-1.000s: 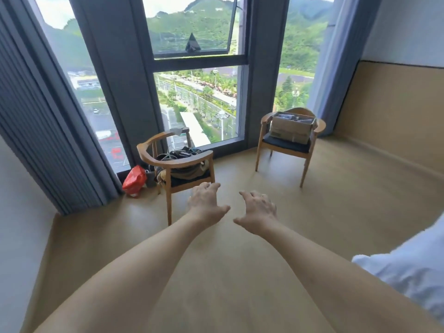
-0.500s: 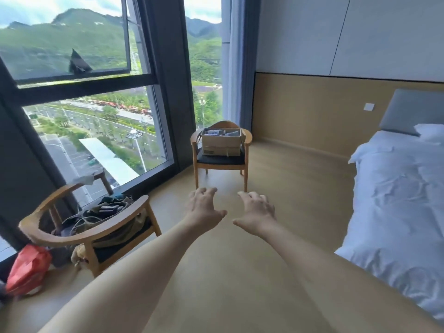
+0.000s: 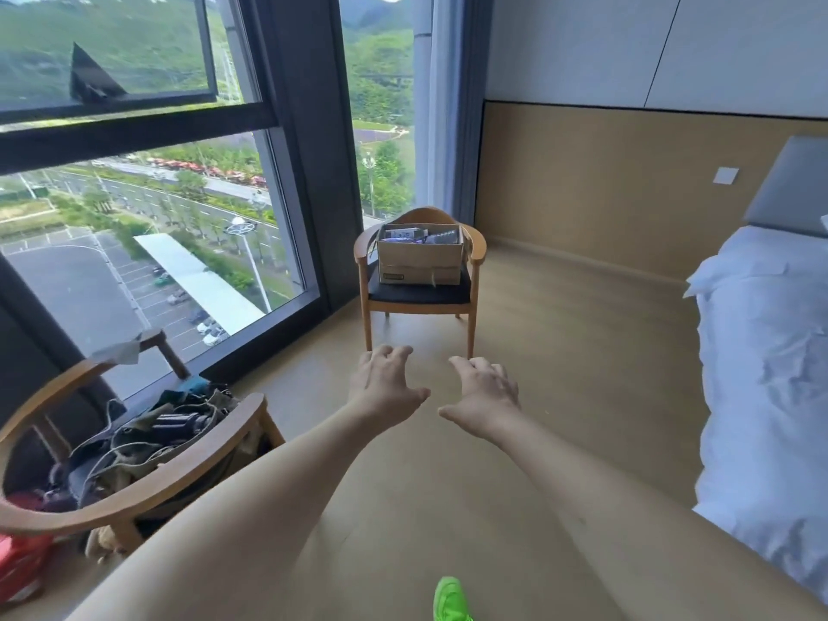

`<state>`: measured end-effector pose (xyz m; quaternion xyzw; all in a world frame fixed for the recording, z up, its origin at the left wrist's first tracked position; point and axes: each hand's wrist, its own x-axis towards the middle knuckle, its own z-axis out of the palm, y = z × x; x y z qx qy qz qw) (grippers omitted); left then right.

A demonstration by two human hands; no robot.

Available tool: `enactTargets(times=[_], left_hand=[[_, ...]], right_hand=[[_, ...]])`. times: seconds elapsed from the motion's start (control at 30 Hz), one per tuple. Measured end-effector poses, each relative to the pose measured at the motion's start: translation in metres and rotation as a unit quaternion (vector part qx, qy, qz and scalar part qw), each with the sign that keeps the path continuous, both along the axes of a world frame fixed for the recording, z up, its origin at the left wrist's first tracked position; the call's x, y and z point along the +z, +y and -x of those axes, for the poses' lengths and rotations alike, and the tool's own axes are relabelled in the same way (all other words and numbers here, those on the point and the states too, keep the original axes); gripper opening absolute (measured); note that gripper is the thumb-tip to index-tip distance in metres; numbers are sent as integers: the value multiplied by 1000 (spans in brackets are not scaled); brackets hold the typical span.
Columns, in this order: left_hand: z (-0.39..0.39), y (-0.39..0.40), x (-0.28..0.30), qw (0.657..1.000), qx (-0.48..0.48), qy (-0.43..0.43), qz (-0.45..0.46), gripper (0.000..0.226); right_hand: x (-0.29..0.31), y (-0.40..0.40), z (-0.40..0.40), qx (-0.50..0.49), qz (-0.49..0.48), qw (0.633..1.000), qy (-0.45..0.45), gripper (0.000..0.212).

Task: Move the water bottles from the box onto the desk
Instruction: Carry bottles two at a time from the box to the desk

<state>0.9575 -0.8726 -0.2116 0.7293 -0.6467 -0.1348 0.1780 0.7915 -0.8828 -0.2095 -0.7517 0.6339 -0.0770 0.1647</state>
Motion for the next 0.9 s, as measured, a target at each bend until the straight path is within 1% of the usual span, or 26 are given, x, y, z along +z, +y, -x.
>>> enactTargets(times=[0.13, 0.3, 0.37, 0.47, 0.67, 0.9], left_hand=[[-17, -93, 0, 1000, 15, -12, -2, 79], [-35, -214, 14, 999, 38, -17, -11, 78], [-39, -258, 19, 999, 49, -11, -8, 76], [-43, -312, 21, 999, 40, -15, -13, 74], [-61, -425, 15, 999, 33, -2, -17, 75], [-91, -565, -13, 1000, 6, 1, -25, 77]], right_hand=[[-3, -93, -16, 8, -8, 1000, -3, 80], [17, -217, -30, 17, 2, 1000, -2, 75], [23, -262, -35, 23, 3, 1000, -8, 77], [25, -314, -44, 31, 1, 999, -17, 78], [6, -416, -63, 28, -18, 999, -2, 80], [-21, -552, -94, -2, -32, 999, 13, 78]])
